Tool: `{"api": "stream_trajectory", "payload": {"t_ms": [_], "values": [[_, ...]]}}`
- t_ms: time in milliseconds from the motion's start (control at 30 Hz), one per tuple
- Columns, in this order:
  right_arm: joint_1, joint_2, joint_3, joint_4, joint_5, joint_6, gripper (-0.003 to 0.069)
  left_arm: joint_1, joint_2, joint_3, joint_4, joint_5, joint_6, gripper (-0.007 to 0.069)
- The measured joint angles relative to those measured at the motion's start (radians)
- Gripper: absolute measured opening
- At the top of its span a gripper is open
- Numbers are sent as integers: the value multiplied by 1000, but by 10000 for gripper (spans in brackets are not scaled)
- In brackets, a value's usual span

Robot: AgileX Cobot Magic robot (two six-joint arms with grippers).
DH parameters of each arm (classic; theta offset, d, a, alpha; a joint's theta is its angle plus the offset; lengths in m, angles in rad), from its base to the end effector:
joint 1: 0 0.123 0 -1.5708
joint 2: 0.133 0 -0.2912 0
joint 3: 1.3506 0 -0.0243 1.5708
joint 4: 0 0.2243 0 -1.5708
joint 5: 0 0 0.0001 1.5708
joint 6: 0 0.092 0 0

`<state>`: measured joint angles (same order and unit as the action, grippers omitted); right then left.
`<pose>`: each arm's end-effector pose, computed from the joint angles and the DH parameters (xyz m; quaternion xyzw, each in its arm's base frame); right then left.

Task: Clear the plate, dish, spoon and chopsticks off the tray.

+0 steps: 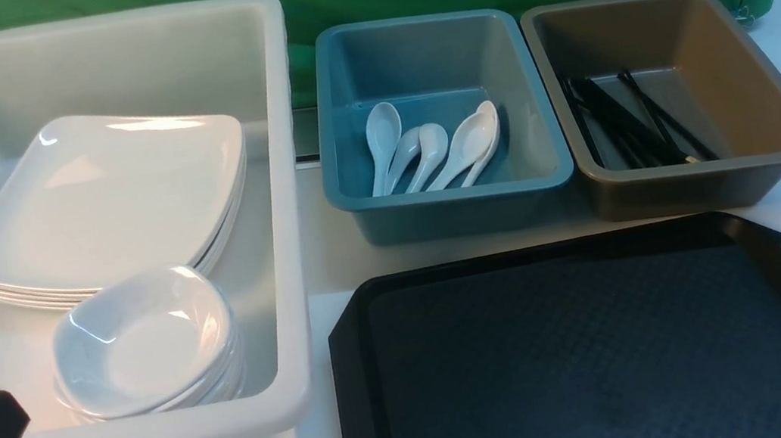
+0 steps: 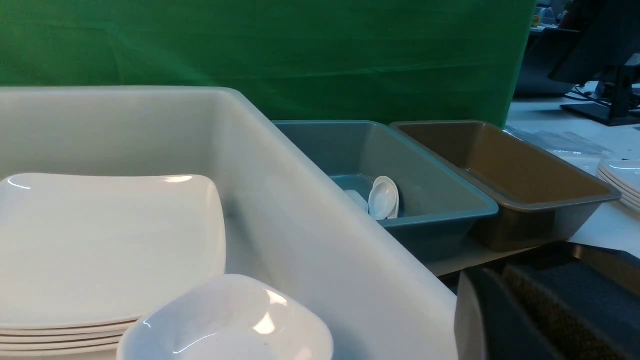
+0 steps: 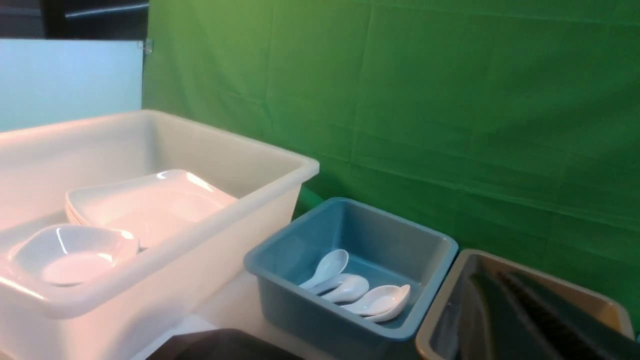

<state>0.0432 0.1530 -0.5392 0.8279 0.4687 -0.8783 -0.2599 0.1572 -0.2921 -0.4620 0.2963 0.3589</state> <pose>-0.0063 0.0304 0.3414 -0.1758 0.6338 0.0865 0.7483 0.0216 -0.0182 0.2753 0.1077 0.7145 -0.1650 0.6713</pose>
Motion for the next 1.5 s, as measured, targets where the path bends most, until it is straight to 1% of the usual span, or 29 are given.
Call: {"api": "stream_trajectory", "payload": {"t_ms": [200, 267, 333, 500, 600, 633, 667, 733, 800, 1100, 1133, 1167, 1200, 1233, 1267, 1300, 1333, 1367, 1400, 1433, 1467, 1500], "values": [[0, -67, 141, 2, -73, 30, 26, 0, 0, 1, 36, 0, 0, 15], [0, -86, 204, -1, -94, 59, 26, 0, 0, 1, 51, 0, 0, 15], [0, -88, 226, -1, -104, 70, 28, 0, 0, 1, 53, 0, 0, 15], [0, -90, 226, 0, -110, 74, 36, 0, 0, 1, 53, 0, 0, 15], [0, -91, 226, 0, -110, 74, 38, 0, 0, 1, 87, 0, 0, 15], [0, -91, 226, 0, -110, 74, 43, 0, 0, 1, 141, 0, 0, 15], [0, -91, 226, 0, -110, 74, 43, 0, 0, 1, 147, 0, 0, 15], [0, -91, 226, 0, -110, 75, 53, 0, 0, 1, 212, -2, 0, 15], [0, -91, 226, 0, -110, 75, 55, 0, 0, 1, 233, -2, 0, 15], [0, -91, 226, 0, -110, 76, 74, 0, 0, 1, 258, -2, 1, 15], [0, -91, 226, 0, -110, 76, 77, 0, 0, 1, 279, -2, 16, 15], [0, -91, 226, 0, -110, 76, 79, 3, -5, 1, 321, -2, 61, 15], [0, -91, 226, 0, -110, 76, 82, 9, -11, 2, 337, -2, 94, 15], [0, -91, 226, 0, -110, 76, 82, 11, -13, 2, 339, -3, 102, 15], [0, -91, 226, 0, -110, 77, 87, 35, -32, 8, 327, -5, 172, 15], [0, -91, 226, 0, -110, 77, 90, 56, -46, 15, 294, -10, 208, 15], [0, -91, 226, 0, -110, 77, 91, 80, -62, 26, 264, -17, 233, 15], [0, -91, 226, 0, -110, 77, 91, 85, -65, 29, 264, -19, 236, 15], [0, -91, 226, 0, -110, 77, 95, 136, -97, 56, 240, -38, 252, 15], [0, -91, 226, 0, -110, 77, 97, 168, -116, 74, 233, -49, 242, 15], [0, -91, 226, 0, -110, 77, 98, 168, -116, 74, 232, -49, 242, 15], [0, -91, 226, 0, -110, 77, 104, 226, -145, 113, 223, -68, 166, 15]]}}
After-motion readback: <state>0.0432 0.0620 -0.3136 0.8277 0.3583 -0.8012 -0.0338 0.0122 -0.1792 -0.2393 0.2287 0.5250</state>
